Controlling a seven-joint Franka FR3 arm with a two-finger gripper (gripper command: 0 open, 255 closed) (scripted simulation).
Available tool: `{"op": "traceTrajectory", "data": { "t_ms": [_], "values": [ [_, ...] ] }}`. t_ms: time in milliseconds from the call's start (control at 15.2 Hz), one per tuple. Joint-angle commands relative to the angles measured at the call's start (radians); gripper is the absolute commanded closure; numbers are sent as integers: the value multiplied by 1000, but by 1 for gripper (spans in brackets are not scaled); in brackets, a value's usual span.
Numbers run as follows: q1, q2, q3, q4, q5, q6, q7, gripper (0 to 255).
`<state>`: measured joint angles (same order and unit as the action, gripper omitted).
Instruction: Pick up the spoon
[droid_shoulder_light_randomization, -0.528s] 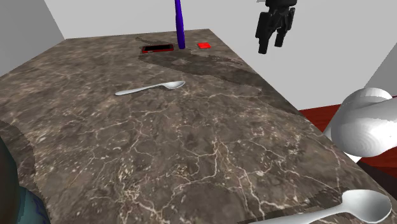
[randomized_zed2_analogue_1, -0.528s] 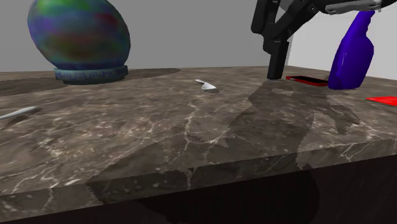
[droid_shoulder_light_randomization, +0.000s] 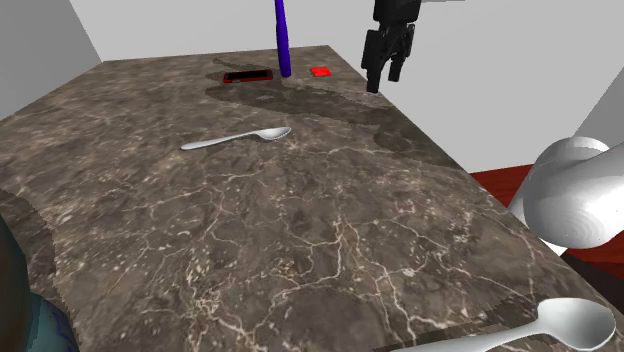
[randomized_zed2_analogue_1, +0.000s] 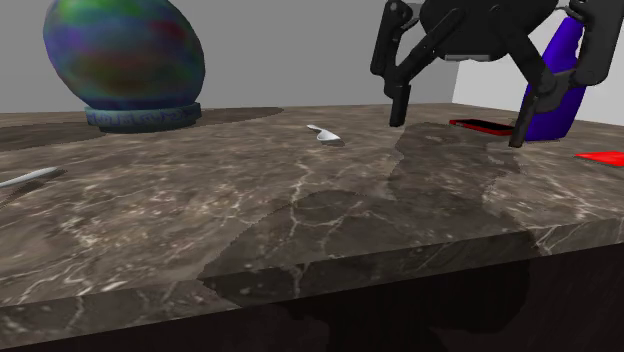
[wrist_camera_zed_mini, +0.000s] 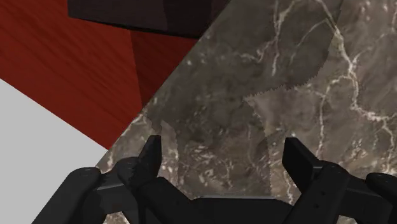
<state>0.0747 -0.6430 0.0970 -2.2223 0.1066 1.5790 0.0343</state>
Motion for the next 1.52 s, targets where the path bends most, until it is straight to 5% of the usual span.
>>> {"op": "traceTrajectory", "data": {
  "t_ms": [0,1452],
  "values": [
    [22,50,14,29,16,38,-23,0],
    [221,600,203,477,73,318,-247,0]
  ]
}}
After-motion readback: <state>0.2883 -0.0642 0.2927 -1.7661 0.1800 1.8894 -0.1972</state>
